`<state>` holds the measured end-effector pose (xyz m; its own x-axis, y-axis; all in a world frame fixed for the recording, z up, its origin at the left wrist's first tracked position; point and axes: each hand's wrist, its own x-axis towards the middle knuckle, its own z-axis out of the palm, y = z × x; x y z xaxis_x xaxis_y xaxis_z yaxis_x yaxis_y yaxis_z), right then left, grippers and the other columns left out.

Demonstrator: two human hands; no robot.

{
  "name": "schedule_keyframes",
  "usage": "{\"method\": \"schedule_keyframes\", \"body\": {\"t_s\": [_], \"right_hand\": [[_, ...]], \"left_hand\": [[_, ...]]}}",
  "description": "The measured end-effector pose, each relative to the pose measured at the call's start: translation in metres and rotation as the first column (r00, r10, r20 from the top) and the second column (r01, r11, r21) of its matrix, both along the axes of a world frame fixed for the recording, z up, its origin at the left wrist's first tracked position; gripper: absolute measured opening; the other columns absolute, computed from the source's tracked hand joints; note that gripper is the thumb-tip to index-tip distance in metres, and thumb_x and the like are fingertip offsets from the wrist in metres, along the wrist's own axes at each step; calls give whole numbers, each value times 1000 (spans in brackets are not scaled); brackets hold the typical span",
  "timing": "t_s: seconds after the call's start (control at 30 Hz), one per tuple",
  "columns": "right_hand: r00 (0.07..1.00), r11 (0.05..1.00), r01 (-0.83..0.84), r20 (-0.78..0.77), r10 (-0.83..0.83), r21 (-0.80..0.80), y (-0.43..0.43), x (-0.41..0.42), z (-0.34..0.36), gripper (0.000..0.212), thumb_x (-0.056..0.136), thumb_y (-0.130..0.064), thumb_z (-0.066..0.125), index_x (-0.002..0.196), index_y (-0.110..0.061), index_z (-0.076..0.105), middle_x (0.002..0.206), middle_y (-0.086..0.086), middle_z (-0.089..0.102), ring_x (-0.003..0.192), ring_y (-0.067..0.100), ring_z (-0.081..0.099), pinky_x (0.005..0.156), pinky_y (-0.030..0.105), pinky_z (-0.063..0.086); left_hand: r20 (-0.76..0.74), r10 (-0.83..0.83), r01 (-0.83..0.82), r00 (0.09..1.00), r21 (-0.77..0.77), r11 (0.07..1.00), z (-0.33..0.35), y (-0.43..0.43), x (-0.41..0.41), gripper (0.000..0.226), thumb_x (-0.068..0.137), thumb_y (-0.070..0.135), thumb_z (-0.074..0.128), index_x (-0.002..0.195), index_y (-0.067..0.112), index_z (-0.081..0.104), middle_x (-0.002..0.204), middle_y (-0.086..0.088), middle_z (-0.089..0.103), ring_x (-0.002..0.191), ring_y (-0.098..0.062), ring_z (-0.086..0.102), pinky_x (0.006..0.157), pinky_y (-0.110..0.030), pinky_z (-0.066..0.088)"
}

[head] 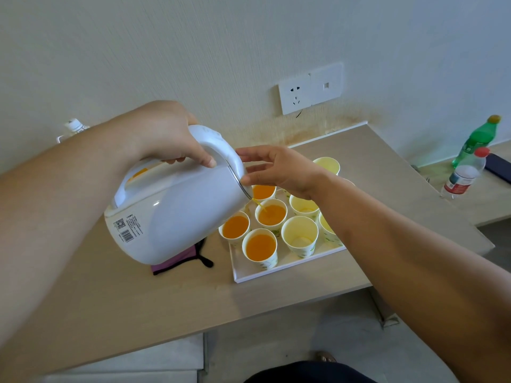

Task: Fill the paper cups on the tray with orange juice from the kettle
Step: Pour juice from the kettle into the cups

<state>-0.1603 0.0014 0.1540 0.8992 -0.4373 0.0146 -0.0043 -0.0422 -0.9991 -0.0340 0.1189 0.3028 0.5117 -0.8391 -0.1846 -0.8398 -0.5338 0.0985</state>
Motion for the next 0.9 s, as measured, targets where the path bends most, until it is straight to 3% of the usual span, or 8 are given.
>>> {"method": "schedule_keyframes", "body": {"t_s": [0.3,0.43,0.5,0.57,0.7,0.9], "right_hand": [[999,1000,6,-35,-7,-26,0,-4,1,52,81,-11,73,129,-22,57,120,-4,65,107,8,64,98,28,48],[997,995,19,-72,-27,-100,0,-6,6,44,83,-18,71,125,-27,60,104,-18,65,93,-6,63,73,6,46],[995,987,37,-84,-51,-157,0,-6,10,44,85,-24,70,127,-25,59,102,-19,63,91,-7,60,65,2,42],[993,974,52,-94,-74,-222,-1,-5,13,45,85,-29,69,129,-25,58,108,-16,62,99,-1,59,68,4,42],[990,960,69,-97,-99,-273,-5,-6,19,49,86,-32,67,133,-22,55,128,-7,59,112,5,56,77,8,42],[987,963,-2,-156,-41,-268,-12,-20,19,56,85,-35,68,137,-24,51,131,-12,56,112,0,54,76,3,40]], "left_hand": [[-57,8,-10,998,-26,1000,-9,2,9,32,69,38,81,73,12,62,59,-4,60,54,-20,55,53,-26,37],[-174,39,-49,984,-57,997,-16,5,19,32,68,37,82,64,16,58,51,1,54,49,-17,50,51,-25,35],[-251,61,-79,966,-63,995,-19,8,25,34,66,38,83,61,17,57,48,2,53,51,-19,49,54,-26,37],[-339,70,-97,938,-62,993,-20,12,30,41,56,45,86,63,15,58,47,0,52,53,-20,48,56,-27,38],[-446,51,-106,893,-100,989,-21,14,39,81,13,67,84,71,14,65,53,-5,52,47,-15,47,53,-27,38],[-463,-1,-44,886,-87,995,-19,10,31,72,13,68,83,64,20,66,50,-3,52,46,-15,45,53,-26,37]]}}
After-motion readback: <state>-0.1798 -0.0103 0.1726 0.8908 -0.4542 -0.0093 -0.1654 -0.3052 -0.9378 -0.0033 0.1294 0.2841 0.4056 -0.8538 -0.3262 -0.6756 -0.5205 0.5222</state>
